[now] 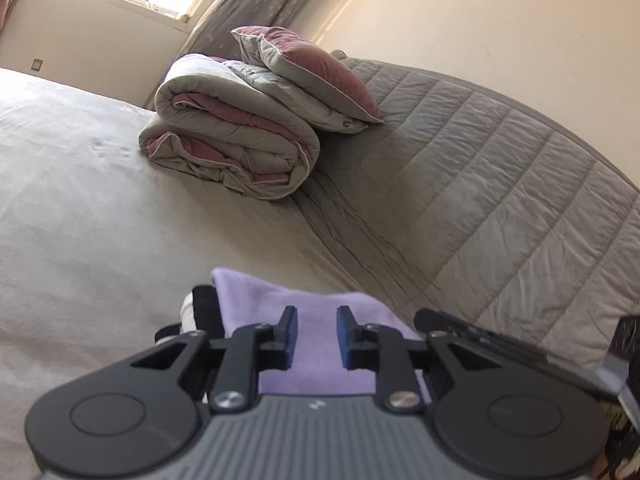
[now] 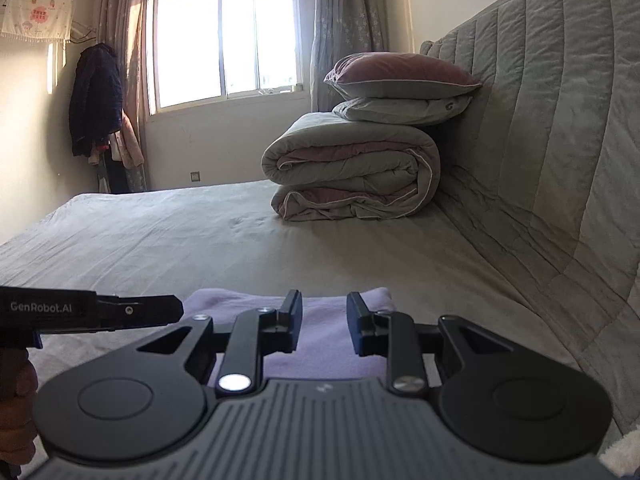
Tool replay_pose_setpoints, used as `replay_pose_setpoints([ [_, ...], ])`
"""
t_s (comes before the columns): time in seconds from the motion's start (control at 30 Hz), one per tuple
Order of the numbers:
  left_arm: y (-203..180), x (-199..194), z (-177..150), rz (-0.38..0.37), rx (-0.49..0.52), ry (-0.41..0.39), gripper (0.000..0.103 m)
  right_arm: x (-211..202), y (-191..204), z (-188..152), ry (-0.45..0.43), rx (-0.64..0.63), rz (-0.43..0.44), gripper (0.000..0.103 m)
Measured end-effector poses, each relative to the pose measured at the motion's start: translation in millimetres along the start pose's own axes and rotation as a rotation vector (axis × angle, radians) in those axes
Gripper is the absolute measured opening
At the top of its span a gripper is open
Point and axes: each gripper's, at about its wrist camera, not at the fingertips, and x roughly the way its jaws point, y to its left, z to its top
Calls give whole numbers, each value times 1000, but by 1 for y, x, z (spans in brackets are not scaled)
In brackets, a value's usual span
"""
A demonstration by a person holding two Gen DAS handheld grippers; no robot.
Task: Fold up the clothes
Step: 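Carry the lavender bundle with both grippers onto the folded clothes stack, then open both grippers and withdraw from the stack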
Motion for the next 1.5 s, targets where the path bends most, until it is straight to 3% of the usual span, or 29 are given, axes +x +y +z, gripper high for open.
replay_pose_setpoints([
  [0.17, -7, -14, -25, 36, 20, 105, 23, -8, 3, -16, 123, 41, -21, 29],
  [0.33, -16, -33, -44, 113, 52, 182, 25, -34, 8, -28, 162, 68, -26, 29],
  [0.47, -25, -43, -46, 199, 69, 244, 26, -55, 19, -28, 193, 43, -35, 30],
  [0.53, -32, -48, -45, 261, 96, 268, 27, -64, 25, -27, 209, 27, -46, 35],
  [0.63, -42, -54, -42, 348, 136, 289, 39, -70, 31, -25, 251, 35, -51, 45],
  [0.67, -45, -55, -42, 369, 151, 293, 48, -70, 31, -25, 276, 45, -47, 48],
  [0.77, -50, -56, -44, 425, 186, 304, 62, -70, 32, -26, 334, 82, -42, 50],
  [0.9, -57, -56, -45, 488, 205, 302, 92, -73, 30, -27, 367, 140, -46, 62],
  [1.0, -62, -54, -44, 522, 215, 319, 100, -75, 27, -27, 389, 152, -58, 66],
  [1.27, -69, -42, -43, 579, 176, 423, 102, -76, 25, -25, 433, 142, -95, 89],
  [1.4, -73, -40, -44, 584, 166, 432, 102, -77, 23, -24, 440, 139, -114, 101],
  [1.5, -76, -40, -45, 590, 172, 428, 102, -77, 21, -24, 449, 142, -133, 103],
])
